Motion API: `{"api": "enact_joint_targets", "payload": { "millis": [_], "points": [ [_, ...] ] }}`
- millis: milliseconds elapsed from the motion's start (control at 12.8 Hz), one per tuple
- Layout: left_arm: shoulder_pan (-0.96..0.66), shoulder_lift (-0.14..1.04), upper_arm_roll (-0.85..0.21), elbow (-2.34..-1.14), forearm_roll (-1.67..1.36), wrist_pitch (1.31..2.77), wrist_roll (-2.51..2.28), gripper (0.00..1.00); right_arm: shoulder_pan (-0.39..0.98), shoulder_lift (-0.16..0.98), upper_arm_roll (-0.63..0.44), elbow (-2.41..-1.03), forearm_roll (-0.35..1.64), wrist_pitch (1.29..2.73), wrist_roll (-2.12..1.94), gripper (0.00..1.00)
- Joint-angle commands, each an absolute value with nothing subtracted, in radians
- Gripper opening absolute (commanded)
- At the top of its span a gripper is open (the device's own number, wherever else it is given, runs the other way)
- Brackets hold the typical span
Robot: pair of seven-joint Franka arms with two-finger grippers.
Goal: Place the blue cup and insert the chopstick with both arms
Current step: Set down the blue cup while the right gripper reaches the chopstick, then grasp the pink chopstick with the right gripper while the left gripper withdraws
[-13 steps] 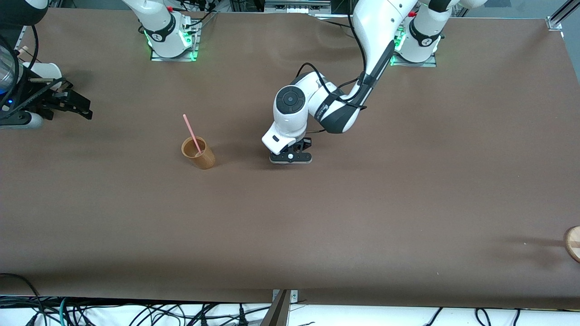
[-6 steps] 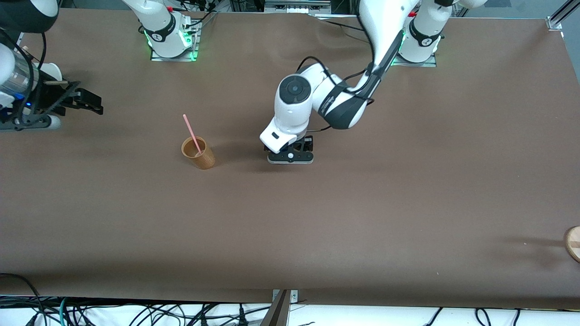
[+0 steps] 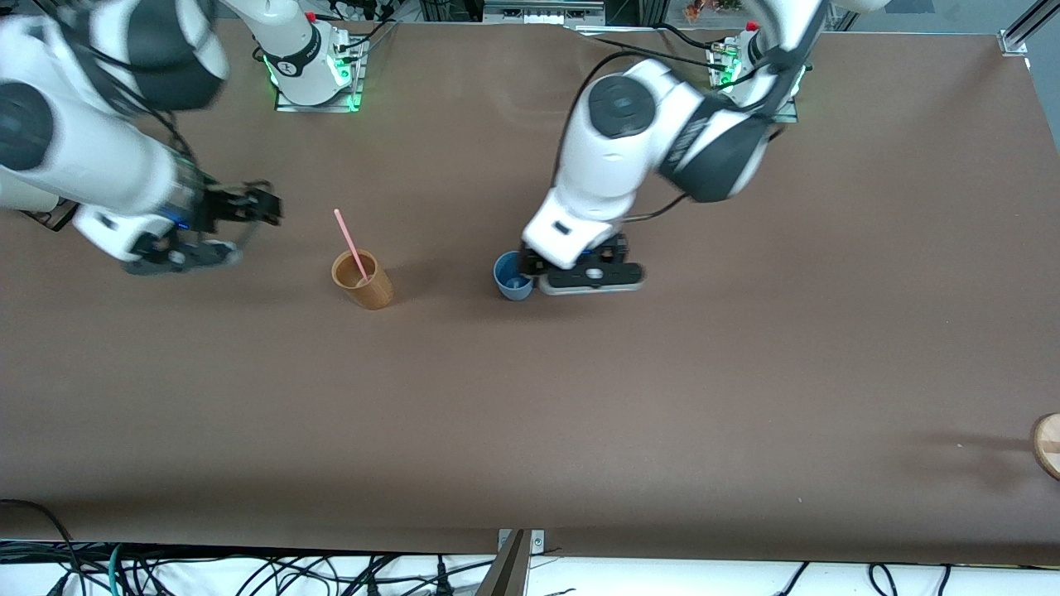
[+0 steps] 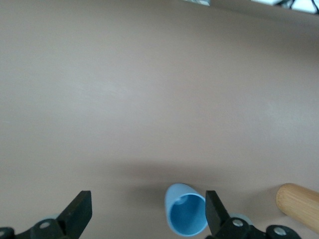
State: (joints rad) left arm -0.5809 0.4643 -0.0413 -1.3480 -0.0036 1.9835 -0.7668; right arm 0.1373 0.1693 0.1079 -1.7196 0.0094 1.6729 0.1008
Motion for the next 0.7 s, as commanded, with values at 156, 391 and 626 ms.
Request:
{"api": "enact_joint_targets", "payload": {
  "millis": [156,391,626],
  "points": [
    [-0.415,0.306,-0.066,-1.374,-0.021,1.769,-0.533,1.00,0.199,0.260,0.124,-1.812,0.082,1.779,0.195,0.99],
    [-0.261,0.235,-0.067,-1.384,-0.093,1.674,-0.407,1.00,0.206,0.293,0.130,-1.899,0.087,1.848,0.195,0.96],
    [-0.137,0.184,-0.066,-1.387,-0.092,1.568,-0.260,1.00,0.207,0.276,0.155,-1.959,0.087,1.882,0.196,0.77]
  ]
}}
